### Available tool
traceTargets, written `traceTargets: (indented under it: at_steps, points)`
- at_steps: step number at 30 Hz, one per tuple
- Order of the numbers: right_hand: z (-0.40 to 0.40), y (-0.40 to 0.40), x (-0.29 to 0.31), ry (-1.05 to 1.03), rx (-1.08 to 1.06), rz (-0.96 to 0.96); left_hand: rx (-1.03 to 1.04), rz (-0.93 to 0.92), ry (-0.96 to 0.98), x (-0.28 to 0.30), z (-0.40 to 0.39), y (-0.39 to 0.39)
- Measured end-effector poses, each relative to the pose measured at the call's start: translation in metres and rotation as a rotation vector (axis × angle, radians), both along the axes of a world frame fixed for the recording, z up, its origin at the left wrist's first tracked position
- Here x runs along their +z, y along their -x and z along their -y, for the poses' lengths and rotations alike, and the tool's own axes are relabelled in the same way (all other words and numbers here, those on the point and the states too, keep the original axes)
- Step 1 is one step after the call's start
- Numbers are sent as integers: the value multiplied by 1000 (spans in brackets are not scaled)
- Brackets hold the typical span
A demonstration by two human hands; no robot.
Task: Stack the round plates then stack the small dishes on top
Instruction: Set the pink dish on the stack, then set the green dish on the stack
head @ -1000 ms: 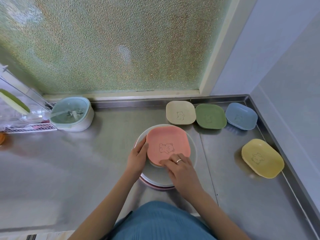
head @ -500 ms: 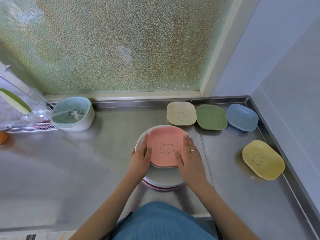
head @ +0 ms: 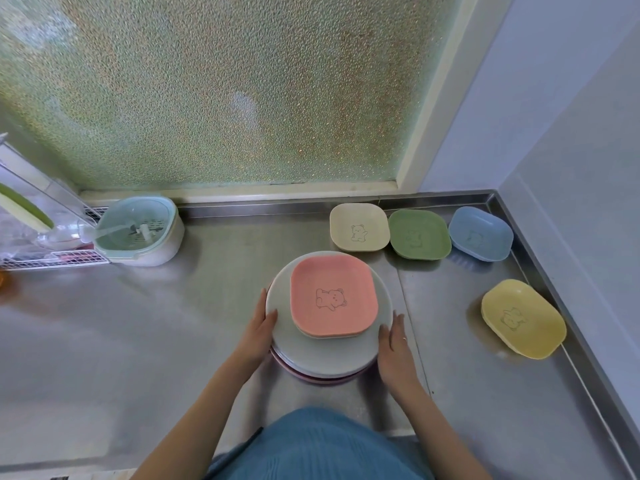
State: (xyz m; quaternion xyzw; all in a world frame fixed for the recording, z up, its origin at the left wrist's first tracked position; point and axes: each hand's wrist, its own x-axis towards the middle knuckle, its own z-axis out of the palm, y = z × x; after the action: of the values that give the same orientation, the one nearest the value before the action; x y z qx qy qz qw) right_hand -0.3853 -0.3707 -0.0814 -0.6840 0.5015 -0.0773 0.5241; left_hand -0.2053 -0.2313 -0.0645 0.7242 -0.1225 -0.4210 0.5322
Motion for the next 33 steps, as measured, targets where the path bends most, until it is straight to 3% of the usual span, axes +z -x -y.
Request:
traceTargets:
  at_steps: [14,20,29,33]
  points:
    - [48,7,8,10,-64,22,-36,26,49,-11,22,1]
    - [125,-6,11,240,-69,-121,-71,92,89,-9,23,2]
    - [194,-42,-25,495,324,-537,-78,159,46,-13,25,3]
    - [184,-39,-36,636,214,-524,-83,158,39,-17,24,1]
